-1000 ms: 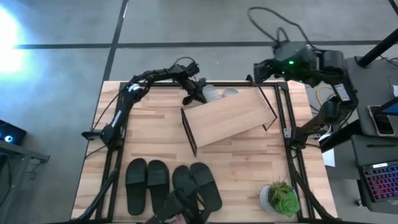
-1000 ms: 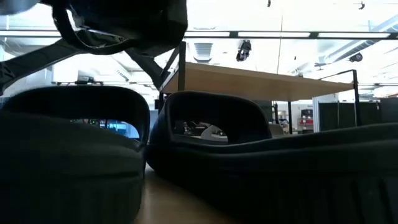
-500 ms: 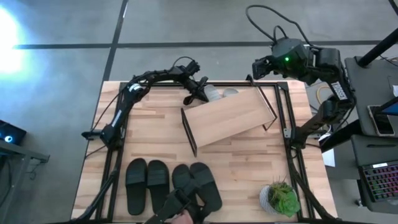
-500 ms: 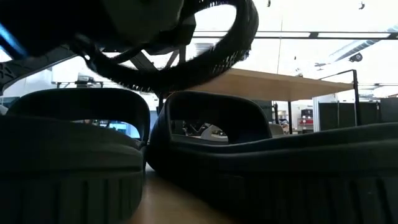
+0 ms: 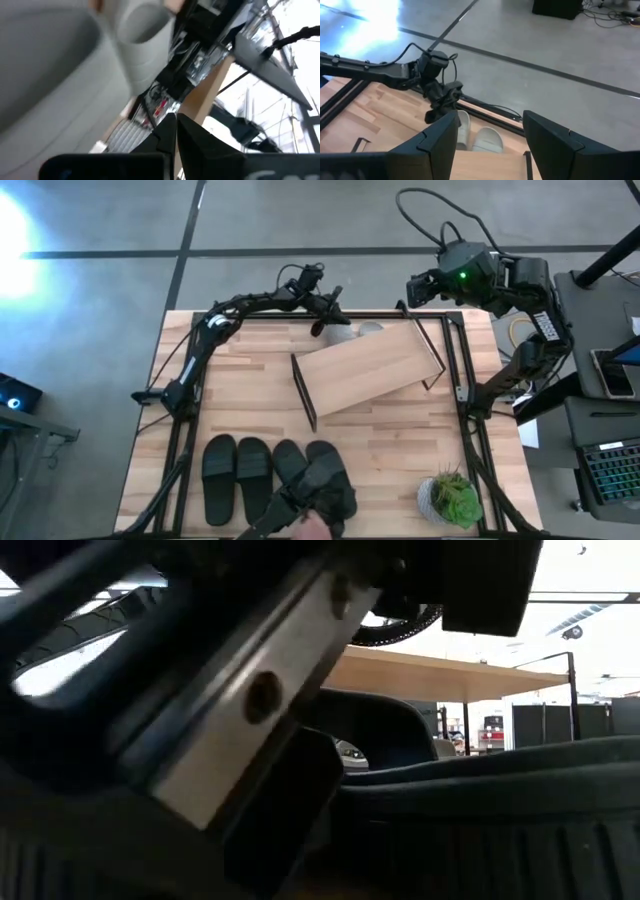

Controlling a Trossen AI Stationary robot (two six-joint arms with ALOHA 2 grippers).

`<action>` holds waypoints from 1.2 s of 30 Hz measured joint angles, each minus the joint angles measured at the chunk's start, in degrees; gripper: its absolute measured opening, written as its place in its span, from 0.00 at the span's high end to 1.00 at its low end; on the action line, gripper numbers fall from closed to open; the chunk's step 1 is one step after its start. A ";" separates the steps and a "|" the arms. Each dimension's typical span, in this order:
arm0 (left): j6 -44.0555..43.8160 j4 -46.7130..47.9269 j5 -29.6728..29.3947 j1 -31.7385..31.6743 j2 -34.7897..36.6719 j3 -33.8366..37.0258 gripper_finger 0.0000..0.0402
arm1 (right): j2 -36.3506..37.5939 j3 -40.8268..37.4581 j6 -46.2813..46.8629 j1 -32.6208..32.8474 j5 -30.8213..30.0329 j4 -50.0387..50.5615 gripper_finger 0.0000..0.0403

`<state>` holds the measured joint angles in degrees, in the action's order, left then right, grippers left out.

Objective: Pick and place slides into the shelf
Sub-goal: Adjust the left gray slide under the shelf

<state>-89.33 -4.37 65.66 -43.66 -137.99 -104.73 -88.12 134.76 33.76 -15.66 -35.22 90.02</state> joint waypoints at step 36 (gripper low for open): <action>77.69 58.98 -26.00 -2.47 6.12 -2.34 1.00 | 1.17 -0.07 -20.00 -3.50 -8.40 0.00 0.47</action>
<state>-11.65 54.61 39.66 -46.13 -131.88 -107.06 -86.95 134.69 13.76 -19.16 -43.63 90.02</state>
